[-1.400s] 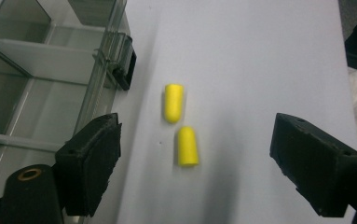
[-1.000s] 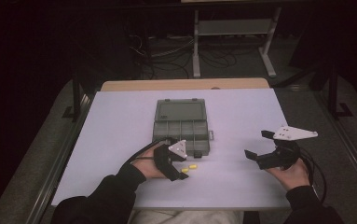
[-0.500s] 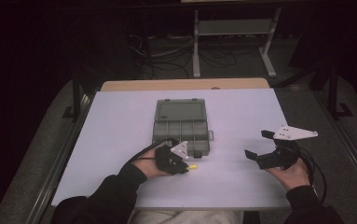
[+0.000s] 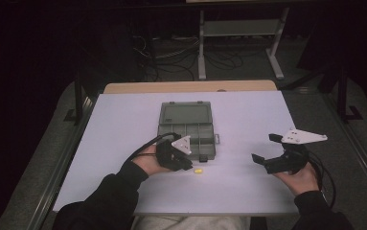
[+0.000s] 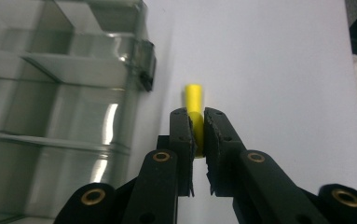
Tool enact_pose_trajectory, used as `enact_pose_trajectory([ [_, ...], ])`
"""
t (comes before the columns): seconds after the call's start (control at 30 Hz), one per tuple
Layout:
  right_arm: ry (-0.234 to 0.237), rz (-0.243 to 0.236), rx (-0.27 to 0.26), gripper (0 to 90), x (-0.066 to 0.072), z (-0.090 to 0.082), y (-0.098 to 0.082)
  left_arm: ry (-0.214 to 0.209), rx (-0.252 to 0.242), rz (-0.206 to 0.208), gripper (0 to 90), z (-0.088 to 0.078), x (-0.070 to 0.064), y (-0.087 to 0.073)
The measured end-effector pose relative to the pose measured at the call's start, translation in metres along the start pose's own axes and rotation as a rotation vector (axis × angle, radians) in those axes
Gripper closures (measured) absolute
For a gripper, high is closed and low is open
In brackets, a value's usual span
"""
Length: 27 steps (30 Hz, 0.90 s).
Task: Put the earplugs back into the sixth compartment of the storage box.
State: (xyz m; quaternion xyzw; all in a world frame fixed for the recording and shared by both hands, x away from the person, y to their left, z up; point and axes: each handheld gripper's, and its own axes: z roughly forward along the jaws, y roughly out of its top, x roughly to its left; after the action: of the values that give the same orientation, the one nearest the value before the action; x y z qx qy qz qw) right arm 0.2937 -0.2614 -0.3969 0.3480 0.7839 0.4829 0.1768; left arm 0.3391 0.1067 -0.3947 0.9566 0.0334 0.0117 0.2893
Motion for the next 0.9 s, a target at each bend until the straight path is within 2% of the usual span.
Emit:
enact_pose_trajectory([
  [0.23, 0.0, 0.001, -0.001, 0.0, 0.0, 0.0, 0.0, 0.026, -0.03, -0.002, 82.4, -0.03, 0.009, 0.009],
  [0.33, 0.0, 0.003, 0.0, 0.0, 0.0, 0.0, 0.0, 0.031, -0.044, -0.007, 82.4, -0.038, 0.012, 0.01],
  [0.57, 0.002, 0.001, 0.001, 0.0, 0.0, 0.0, 0.0, 0.058, -0.045, -0.007, 82.5, -0.06, 0.021, 0.013],
  [0.77, 0.002, 0.004, 0.001, 0.0, 0.0, 0.0, 0.0, 0.073, -0.042, -0.01, 82.5, -0.069, 0.027, 0.015],
  [0.9, 0.005, 0.003, 0.003, 0.0, 0.0, 0.001, 0.0, 0.082, -0.035, -0.016, 82.5, -0.069, 0.03, 0.013],
])
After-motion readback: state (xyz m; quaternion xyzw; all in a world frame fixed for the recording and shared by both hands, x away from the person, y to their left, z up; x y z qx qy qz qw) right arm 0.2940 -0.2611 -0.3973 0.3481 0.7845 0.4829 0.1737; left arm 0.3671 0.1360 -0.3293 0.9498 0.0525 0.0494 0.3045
